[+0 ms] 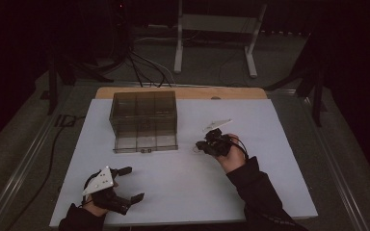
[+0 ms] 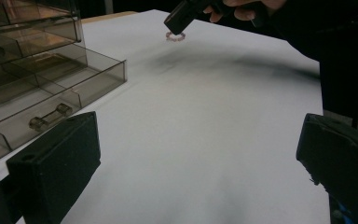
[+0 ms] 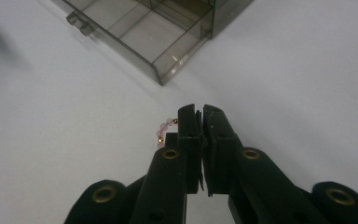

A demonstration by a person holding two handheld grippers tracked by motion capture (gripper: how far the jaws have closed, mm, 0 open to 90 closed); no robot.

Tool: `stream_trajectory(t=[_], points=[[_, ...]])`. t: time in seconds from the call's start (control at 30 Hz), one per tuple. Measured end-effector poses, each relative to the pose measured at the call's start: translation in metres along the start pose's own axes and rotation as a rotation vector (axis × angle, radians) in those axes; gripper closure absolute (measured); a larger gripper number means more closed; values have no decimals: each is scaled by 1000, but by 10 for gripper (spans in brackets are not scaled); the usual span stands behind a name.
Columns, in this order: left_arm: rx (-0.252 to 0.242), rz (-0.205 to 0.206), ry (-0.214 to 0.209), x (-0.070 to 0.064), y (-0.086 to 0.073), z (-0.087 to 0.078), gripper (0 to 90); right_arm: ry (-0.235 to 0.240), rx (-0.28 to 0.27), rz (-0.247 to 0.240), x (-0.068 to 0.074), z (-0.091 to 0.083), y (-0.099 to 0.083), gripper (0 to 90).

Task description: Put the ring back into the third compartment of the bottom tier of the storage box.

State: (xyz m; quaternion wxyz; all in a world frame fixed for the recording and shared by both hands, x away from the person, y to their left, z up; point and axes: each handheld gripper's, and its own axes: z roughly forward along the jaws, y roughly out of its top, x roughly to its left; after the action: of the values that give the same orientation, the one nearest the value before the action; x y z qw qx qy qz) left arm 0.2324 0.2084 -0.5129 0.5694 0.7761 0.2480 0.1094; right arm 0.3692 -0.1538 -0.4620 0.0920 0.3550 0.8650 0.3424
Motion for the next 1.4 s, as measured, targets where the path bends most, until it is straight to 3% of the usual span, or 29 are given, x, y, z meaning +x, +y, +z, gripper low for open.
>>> stream_trajectory(t=[1.1, 1.4], points=[[-7, -3, -4, 0, 0, -1, 6, 4, -46, -24, 9, -3, 37, 864], [11, 14, 1, -2, 0, 1, 6, 9, -51, -35, 11, -2, 44, 864]])
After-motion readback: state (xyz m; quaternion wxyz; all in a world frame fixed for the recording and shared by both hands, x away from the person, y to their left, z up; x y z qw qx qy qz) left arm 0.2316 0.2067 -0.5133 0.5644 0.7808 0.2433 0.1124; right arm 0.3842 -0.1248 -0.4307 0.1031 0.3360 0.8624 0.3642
